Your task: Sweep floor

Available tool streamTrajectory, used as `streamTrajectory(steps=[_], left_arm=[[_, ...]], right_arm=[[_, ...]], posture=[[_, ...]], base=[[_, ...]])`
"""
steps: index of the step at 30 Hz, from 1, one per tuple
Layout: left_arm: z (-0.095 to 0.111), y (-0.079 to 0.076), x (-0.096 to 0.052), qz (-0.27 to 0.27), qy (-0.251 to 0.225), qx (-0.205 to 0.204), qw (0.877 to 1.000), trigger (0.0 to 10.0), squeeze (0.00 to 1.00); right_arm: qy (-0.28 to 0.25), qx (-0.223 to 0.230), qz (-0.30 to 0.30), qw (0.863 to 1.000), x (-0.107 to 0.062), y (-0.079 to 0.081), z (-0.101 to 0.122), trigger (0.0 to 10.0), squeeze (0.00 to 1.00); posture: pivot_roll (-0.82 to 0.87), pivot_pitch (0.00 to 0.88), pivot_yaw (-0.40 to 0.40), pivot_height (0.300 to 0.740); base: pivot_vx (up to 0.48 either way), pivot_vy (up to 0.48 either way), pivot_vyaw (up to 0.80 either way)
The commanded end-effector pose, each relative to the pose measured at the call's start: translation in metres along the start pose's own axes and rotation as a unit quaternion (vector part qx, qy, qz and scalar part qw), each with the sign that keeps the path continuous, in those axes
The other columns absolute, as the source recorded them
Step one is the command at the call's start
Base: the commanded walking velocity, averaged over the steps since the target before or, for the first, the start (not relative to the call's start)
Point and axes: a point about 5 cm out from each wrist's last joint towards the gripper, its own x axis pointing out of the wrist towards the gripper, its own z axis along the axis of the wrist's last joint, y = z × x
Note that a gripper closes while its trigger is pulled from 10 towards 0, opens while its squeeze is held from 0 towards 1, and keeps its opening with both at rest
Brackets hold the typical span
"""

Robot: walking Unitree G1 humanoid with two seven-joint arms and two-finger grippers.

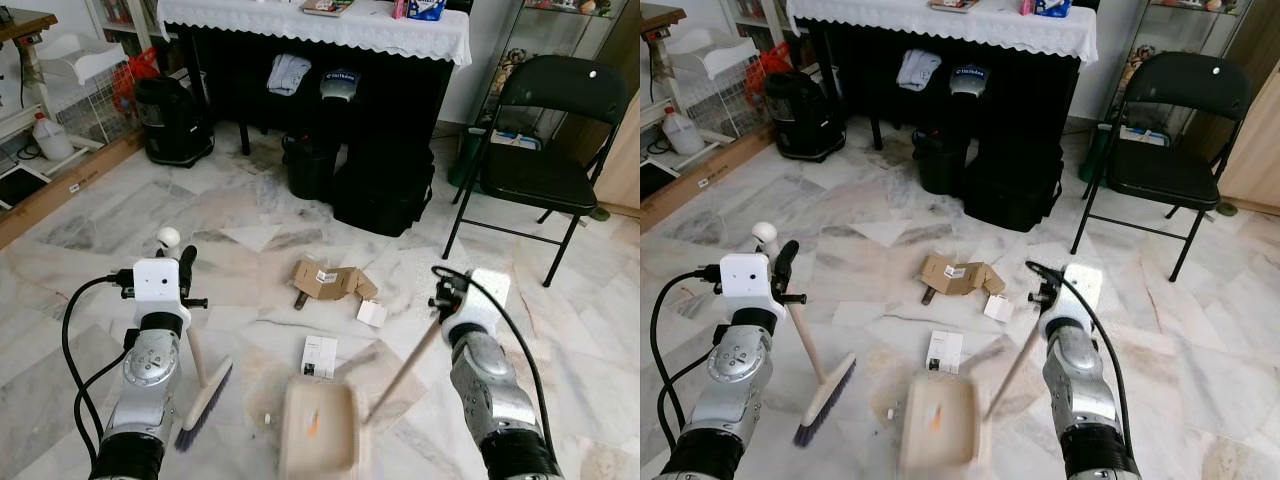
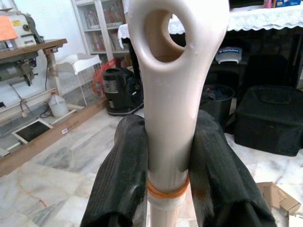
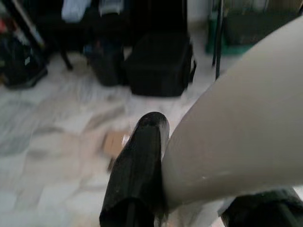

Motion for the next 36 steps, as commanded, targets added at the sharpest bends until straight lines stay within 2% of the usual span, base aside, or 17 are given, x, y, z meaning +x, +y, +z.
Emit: streamTrajectory(steps=[1,4,7,10,15,19,28,36], left_arm=[[0.010,0.003,0.006,0.008,-0.025,-0.001,1.000,10.0,0.00],[0.011,0.005,0.006,0.010,-0.029,-0.003,1.000,10.0,0.00],[0.011,0.004,0.005,0.010,-0.029,-0.004,1.000,10.0,0.00],[0.009,0.002,0.005,0.007,-0.027,-0.004,1.000,10.0,0.00],[0.008,0.001,0.004,0.007,-0.025,-0.005,1.000,10.0,0.00],[0.004,0.000,0.001,0.008,-0.017,-0.010,1.000,10.0,0.00],[-0.003,-0.001,-0.002,0.012,-0.005,-0.015,1.000,10.0,0.00],[-0.005,0.000,-0.004,0.017,-0.001,-0.017,1.000,10.0,0.00]], right_arm=[[-0.030,0.004,0.001,1.000,0.001,0.002,0.013,10.0,0.00],[-0.052,-0.008,0.005,0.999,0.000,0.005,0.017,10.0,0.00],[-0.050,-0.026,-0.008,0.998,0.001,0.001,0.013,10.0,0.00],[-0.046,-0.074,-0.017,0.996,0.002,-0.003,0.004,10.0,0.00],[-0.036,-0.082,-0.032,0.995,0.002,-0.011,-0.006,10.0,0.00],[-0.021,-0.118,-0.040,0.992,0.000,-0.020,-0.020,10.0,0.00],[-0.007,-0.130,-0.068,0.989,-0.001,-0.038,-0.033,10.0,0.00],[-0.027,-0.111,-0.059,0.992,0.000,-0.039,-0.033,10.0,0.00]], posture=[[0.07,0.000,-0.024,0.740],[0.07,0.000,-0.024,0.740],[0.07,0.000,-0.025,0.740],[0.06,0.000,-0.027,0.740],[0.06,0.000,-0.027,0.740],[0.06,0.000,-0.032,0.740],[0.06,0.000,-0.038,0.740],[0.06,0.000,-0.039,0.740]], base=[[0.000,0.000,0.00],[0.000,0.000,0.00],[0.000,0.000,0.00],[0.000,0.000,0.00],[0.000,0.000,0.00],[0.000,0.000,0.00],[0.000,0.000,0.00],[0.000,0.000,0.00]])
